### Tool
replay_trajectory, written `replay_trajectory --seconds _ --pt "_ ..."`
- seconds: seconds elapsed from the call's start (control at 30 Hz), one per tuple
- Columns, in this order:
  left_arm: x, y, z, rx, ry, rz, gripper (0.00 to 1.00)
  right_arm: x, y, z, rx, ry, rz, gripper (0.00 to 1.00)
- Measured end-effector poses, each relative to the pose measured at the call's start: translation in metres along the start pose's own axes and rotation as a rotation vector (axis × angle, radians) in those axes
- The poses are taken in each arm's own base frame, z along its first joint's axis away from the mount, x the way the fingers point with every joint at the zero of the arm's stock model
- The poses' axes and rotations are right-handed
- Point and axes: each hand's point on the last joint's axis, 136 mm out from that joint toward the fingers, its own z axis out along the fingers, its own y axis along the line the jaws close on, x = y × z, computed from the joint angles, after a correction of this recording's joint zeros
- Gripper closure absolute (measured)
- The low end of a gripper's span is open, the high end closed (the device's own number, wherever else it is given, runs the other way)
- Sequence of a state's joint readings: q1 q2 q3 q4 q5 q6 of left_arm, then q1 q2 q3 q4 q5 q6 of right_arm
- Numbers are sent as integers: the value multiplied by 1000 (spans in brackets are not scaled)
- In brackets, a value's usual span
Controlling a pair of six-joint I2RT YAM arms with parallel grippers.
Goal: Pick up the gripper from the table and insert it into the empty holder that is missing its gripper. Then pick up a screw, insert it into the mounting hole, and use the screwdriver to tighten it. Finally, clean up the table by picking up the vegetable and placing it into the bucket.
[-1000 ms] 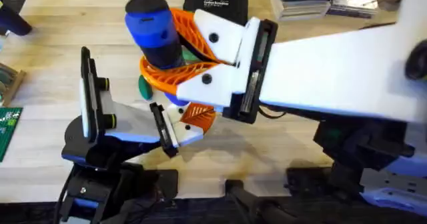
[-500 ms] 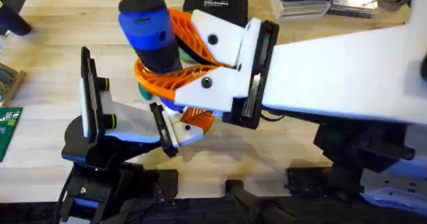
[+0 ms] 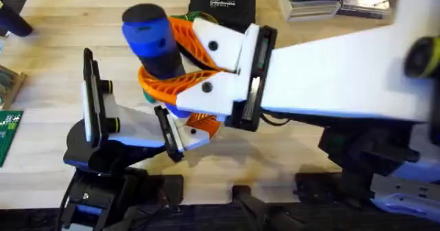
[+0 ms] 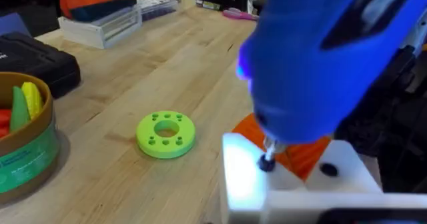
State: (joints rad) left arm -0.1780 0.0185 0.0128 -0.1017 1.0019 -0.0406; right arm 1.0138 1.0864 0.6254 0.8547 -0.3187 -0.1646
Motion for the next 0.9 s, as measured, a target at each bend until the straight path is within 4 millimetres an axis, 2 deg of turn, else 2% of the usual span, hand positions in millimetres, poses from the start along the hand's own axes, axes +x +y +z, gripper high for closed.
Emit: replay_trajectory --seconds 0.1,0.9 --pt "0 0 0 -1 0 -1 997 8 0 3 1 13 6 972" --pt "0 0 0 -2 0 11 997 7 -2 3 12 8 10 972"
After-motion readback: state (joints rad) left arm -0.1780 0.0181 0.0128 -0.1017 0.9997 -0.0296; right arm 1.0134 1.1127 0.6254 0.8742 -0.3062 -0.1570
